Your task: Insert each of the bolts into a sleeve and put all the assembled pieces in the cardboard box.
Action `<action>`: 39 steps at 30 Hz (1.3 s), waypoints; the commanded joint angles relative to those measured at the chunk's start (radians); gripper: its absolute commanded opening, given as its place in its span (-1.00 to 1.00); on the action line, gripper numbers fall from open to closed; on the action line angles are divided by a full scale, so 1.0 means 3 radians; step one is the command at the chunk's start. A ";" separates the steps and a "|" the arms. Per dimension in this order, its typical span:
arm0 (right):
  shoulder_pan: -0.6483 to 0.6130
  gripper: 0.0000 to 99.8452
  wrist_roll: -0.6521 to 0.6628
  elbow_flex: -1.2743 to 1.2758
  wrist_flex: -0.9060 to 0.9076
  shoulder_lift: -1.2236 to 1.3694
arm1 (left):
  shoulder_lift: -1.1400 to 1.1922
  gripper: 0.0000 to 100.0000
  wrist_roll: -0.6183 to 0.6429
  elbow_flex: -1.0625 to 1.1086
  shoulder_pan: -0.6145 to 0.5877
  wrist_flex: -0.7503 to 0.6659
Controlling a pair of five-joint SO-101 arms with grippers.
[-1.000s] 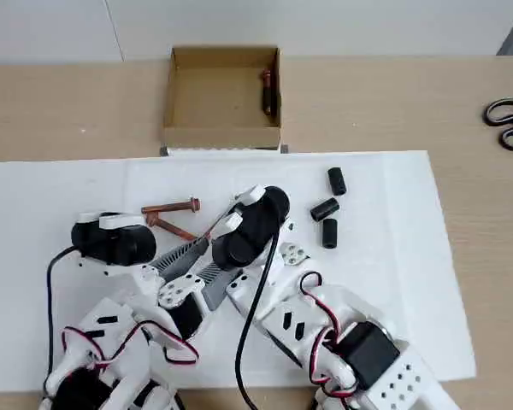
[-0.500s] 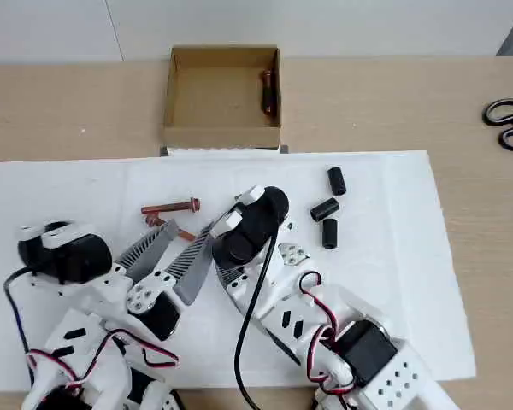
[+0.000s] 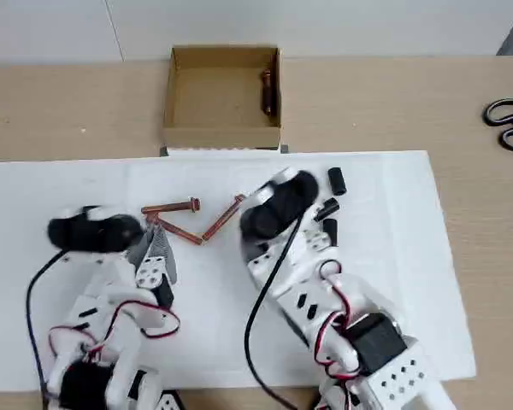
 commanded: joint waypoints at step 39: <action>0.1061 -1.00 0.0133 -0.2368 -0.0954 0.2877 | -0.0026 -0.99 -0.0118 0.0990 -0.0031 -0.0425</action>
